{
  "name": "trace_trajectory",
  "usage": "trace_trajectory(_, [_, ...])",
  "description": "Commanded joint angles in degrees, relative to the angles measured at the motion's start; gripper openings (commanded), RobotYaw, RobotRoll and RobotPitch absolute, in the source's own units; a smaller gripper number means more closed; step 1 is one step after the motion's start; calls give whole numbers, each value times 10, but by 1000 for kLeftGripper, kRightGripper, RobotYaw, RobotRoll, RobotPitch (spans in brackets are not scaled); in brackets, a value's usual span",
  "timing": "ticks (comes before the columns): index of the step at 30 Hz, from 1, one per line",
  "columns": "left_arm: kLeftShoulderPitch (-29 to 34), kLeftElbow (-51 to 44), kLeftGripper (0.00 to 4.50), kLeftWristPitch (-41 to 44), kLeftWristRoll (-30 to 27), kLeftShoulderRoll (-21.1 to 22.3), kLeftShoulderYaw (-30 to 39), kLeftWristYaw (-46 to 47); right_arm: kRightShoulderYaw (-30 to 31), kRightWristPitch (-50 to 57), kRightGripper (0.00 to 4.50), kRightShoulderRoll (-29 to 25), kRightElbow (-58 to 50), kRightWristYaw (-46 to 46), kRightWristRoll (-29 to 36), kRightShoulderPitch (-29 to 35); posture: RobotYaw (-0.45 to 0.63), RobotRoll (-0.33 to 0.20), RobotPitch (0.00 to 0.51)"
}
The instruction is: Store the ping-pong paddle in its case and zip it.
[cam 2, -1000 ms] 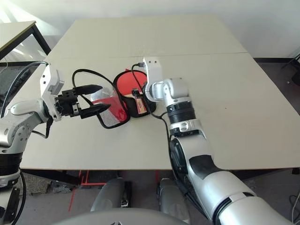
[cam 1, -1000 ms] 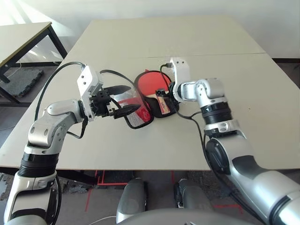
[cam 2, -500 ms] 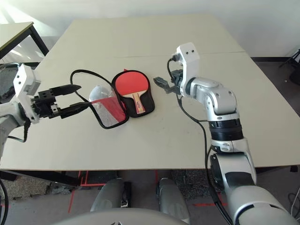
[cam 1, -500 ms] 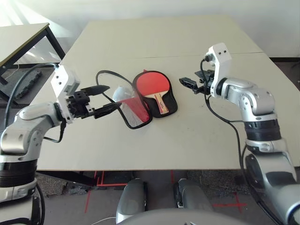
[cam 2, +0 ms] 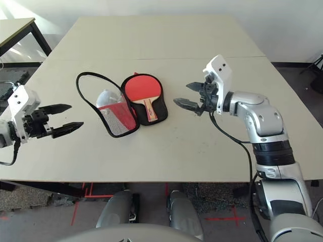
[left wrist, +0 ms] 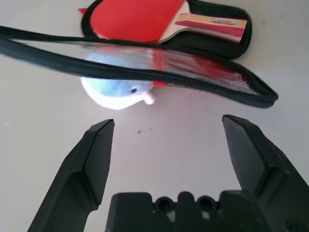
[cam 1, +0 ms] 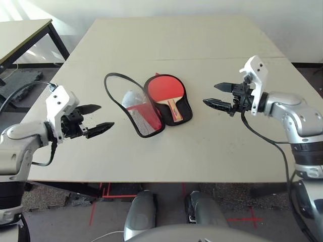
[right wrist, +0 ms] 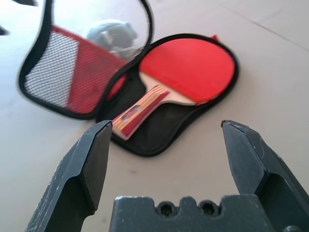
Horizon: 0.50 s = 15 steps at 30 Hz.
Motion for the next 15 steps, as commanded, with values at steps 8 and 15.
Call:
trace_trajectory(8, [-77,60,4500,-71,62,-62,-65,25,-19,12,4482,-21,-43,1,28,39,89,0,115])
trace_trajectory(15, [-140,61,4500,-69,57,-96,-72,31,-27,27,4482,-20,-75,-24,37,68,60,0,120])
